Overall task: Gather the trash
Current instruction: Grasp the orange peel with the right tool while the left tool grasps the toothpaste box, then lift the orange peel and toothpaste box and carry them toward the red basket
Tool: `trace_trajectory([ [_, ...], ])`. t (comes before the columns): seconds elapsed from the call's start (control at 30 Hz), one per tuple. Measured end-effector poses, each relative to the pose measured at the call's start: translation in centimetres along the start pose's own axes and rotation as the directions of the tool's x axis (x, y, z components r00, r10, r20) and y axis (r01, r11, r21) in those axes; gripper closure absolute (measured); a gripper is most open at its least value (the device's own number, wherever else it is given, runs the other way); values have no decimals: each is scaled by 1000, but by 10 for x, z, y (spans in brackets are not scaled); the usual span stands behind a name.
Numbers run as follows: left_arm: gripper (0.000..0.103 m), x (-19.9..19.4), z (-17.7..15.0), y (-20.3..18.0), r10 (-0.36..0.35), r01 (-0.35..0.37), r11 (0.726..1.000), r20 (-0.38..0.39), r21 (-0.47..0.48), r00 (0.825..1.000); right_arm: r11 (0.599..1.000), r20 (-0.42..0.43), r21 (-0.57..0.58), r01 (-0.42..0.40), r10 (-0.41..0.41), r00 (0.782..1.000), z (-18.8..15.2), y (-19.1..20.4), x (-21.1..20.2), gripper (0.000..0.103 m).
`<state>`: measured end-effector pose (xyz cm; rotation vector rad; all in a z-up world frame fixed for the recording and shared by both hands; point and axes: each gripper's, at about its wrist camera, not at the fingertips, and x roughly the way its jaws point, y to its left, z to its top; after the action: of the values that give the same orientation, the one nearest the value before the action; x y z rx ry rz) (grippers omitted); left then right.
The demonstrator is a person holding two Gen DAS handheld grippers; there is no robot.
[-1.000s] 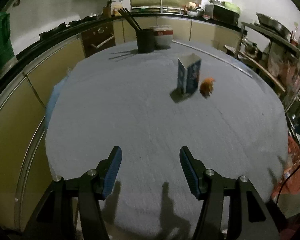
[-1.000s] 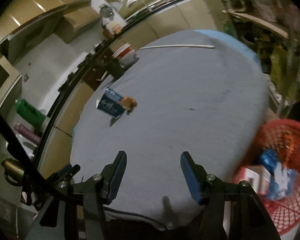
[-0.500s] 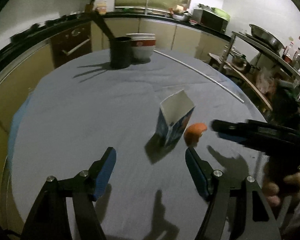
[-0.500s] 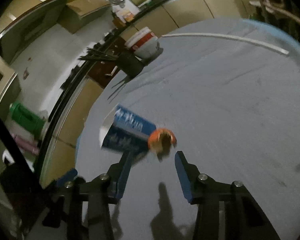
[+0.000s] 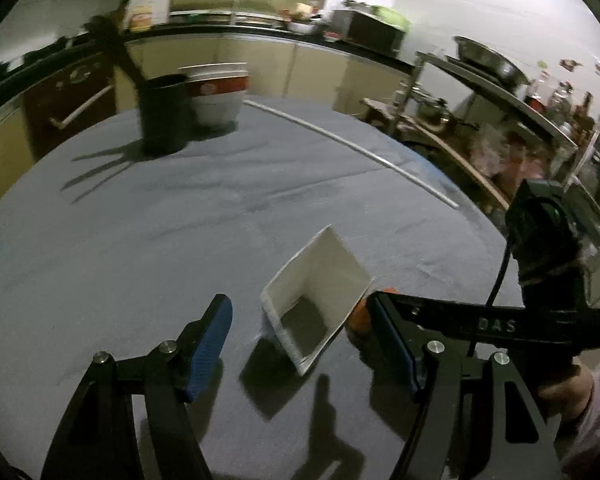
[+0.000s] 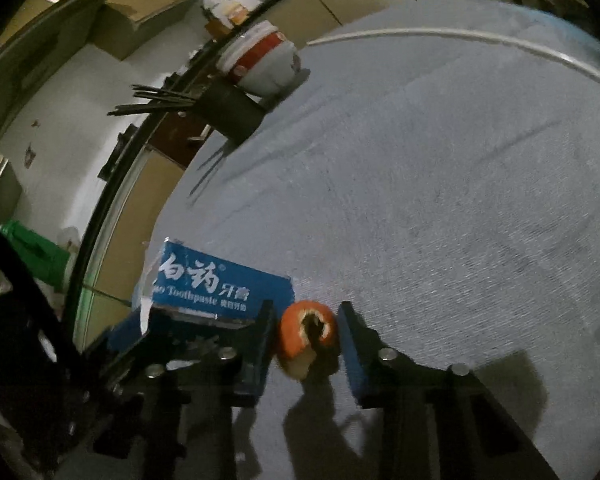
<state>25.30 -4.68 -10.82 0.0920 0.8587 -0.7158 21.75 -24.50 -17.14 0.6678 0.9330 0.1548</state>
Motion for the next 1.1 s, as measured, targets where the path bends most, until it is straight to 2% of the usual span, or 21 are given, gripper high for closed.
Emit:
trace_trajectory([
  [0.07,30,8,2,-3,16,-16,1000,-5,23,1000,1000,22,8,8,-8,1000,-2,-7,-11,76],
  [0.17,32,18,2,-4,-3,3,1000,4,17,1000,999,46,42,-10,8,999,-6,-19,-30,76],
  [0.23,51,24,2,-3,-24,24,1000,12,-10,1000,998,56,52,-19,17,998,-11,-24,-44,76],
  [0.4,78,21,-2,-5,2,-1,999,21,-47,1000,998,73,59,-35,31,997,-30,-29,-72,76],
  [0.5,78,7,-6,-13,63,-62,997,28,-42,998,998,84,46,-40,36,996,-41,-29,-86,76],
  [0.7,78,-39,-22,-41,88,-86,996,62,-37,994,999,130,16,-40,38,991,-59,-24,-122,76],
  [1.1,78,-110,-68,-133,157,-162,985,72,55,985,999,200,-25,-46,50,979,-114,-19,-202,76],
])
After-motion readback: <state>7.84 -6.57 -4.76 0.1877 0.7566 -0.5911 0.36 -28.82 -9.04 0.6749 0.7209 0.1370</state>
